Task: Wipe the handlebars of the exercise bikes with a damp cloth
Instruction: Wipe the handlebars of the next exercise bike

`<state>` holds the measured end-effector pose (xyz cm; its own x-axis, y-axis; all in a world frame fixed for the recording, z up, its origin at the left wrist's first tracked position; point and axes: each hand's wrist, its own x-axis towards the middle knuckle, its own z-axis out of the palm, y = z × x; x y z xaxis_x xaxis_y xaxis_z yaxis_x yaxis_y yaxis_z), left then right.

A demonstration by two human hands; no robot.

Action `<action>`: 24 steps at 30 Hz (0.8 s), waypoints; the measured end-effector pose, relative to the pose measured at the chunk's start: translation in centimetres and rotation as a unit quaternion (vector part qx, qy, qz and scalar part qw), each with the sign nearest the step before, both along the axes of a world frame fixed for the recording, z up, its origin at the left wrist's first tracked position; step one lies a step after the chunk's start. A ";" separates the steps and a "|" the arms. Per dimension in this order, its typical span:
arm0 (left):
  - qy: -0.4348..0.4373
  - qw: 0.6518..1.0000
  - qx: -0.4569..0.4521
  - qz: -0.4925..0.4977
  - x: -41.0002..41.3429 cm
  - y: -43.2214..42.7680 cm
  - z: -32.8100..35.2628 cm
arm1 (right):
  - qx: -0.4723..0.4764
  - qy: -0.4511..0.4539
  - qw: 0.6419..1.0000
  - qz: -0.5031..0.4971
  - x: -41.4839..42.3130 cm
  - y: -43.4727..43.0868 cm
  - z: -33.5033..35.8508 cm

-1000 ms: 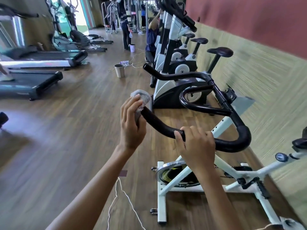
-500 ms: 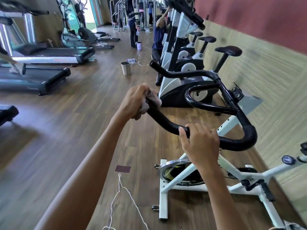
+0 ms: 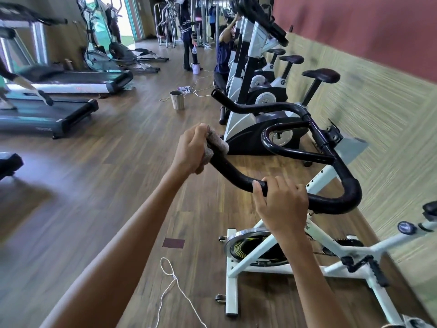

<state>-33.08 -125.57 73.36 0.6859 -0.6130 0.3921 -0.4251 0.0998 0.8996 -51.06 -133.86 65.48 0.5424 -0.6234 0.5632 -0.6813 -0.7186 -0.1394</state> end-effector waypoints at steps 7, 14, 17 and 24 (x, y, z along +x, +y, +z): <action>-0.413 0.906 0.016 0.089 0.1 0.7 -2.4 | 0.037 -0.002 0.999 0.009 -0.1 0.1 0.4; -0.072 0.996 -0.001 0.050 0.8 0.3 -0.9 | 0.017 0.003 1.000 0.024 -0.6 0.0 0.3; -0.229 0.948 -0.139 0.174 0.3 0.9 0.1 | 0.011 -0.006 1.000 0.027 -0.7 -0.1 0.3; -0.687 0.721 0.071 0.054 -2.6 0.0 -3.5 | 0.046 -0.025 0.998 0.020 -2.0 -0.6 0.9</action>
<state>-35.69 -125.52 69.83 -0.2432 -0.6852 0.6866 -0.9237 -0.0525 -0.3796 -53.03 -134.42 66.33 0.5402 -0.6527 0.5313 -0.6437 -0.7271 -0.2388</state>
